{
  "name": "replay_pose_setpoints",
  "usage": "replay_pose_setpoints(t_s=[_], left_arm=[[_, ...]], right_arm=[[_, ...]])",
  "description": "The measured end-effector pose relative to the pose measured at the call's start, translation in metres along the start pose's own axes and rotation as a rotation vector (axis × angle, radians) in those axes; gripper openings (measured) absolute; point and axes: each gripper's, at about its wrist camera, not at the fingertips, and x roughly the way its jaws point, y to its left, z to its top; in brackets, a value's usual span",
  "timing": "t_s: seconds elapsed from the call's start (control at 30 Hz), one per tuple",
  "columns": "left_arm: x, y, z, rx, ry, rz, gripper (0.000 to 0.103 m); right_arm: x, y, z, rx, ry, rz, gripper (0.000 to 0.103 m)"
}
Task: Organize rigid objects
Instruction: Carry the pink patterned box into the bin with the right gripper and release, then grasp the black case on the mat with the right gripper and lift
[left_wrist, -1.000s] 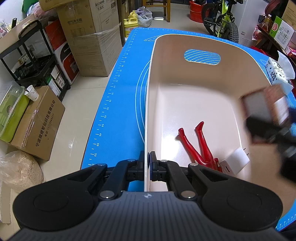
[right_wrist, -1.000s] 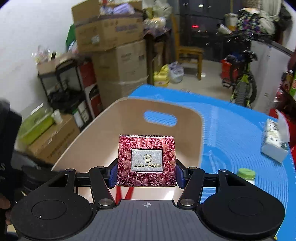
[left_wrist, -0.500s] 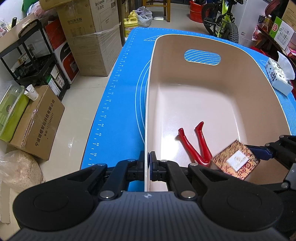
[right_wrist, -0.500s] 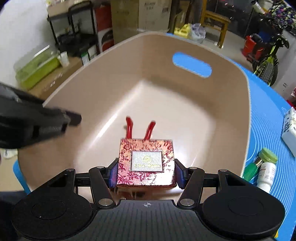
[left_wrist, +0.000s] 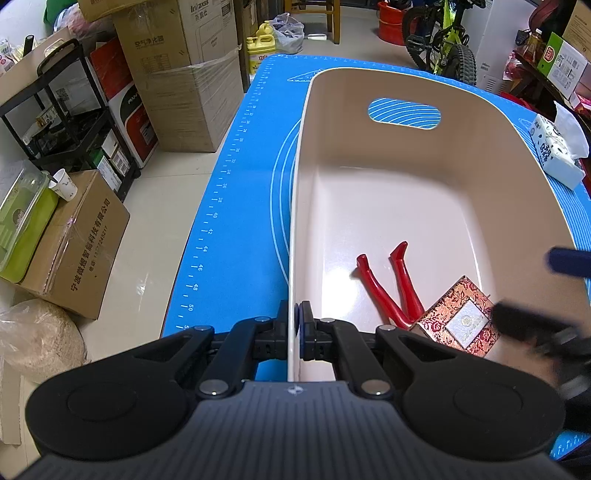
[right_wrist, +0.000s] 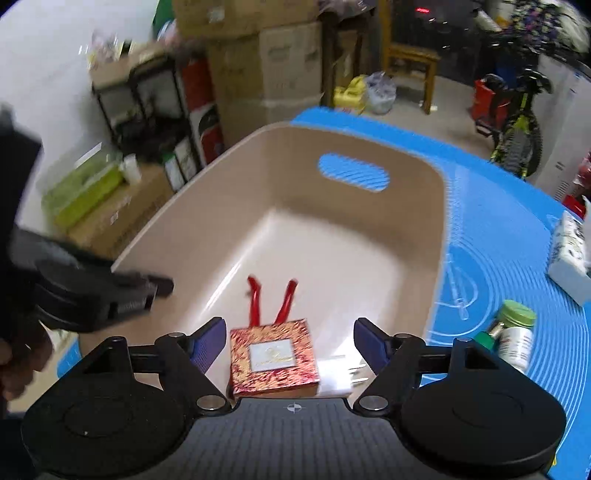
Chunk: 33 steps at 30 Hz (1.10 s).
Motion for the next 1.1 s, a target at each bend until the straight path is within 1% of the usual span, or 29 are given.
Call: replay_pose_setpoints(t_s=[0.13, 0.2, 0.33, 0.47, 0.57, 0.63, 0.73, 0.9, 1.0, 1.1], left_arm=[[0.000, 0.000, 0.000, 0.001, -0.001, 0.000, 0.006], [0.000, 0.000, 0.000, 0.002, -0.001, 0.001, 0.006], [0.000, 0.000, 0.000, 0.001, -0.001, 0.001, 0.006], [0.000, 0.000, 0.000, 0.000, 0.000, -0.001, 0.006], [-0.001, 0.000, 0.000, 0.001, -0.001, 0.001, 0.006], [0.000, 0.000, -0.001, 0.002, -0.002, 0.003, 0.006], [0.000, 0.001, 0.000, 0.002, -0.002, 0.004, 0.006], [0.001, 0.000, 0.001, 0.004, 0.001, 0.011, 0.007], [0.001, 0.000, 0.001, 0.005, 0.002, 0.014, 0.007], [0.001, -0.002, 0.001, 0.009, 0.001, 0.020, 0.007]], right_arm=[[-0.027, -0.027, -0.002, 0.076, -0.070, -0.021, 0.080], [-0.038, -0.042, -0.002, 0.107, -0.104, -0.053, 0.080], [-0.058, -0.072, -0.006, 0.172, -0.147, -0.080, 0.080], [-0.067, -0.099, -0.013, 0.179, -0.173, -0.169, 0.081], [-0.062, -0.122, -0.023, 0.210, -0.148, -0.225, 0.081], [-0.057, -0.136, -0.029, 0.238, -0.119, -0.247, 0.081], [-0.049, -0.149, -0.039, 0.243, -0.064, -0.282, 0.081], [-0.030, -0.162, -0.055, 0.250, 0.032, -0.264, 0.081], [-0.021, -0.163, -0.061, 0.240, 0.069, -0.264, 0.082], [-0.013, -0.162, -0.064, 0.252, 0.094, -0.243, 0.082]])
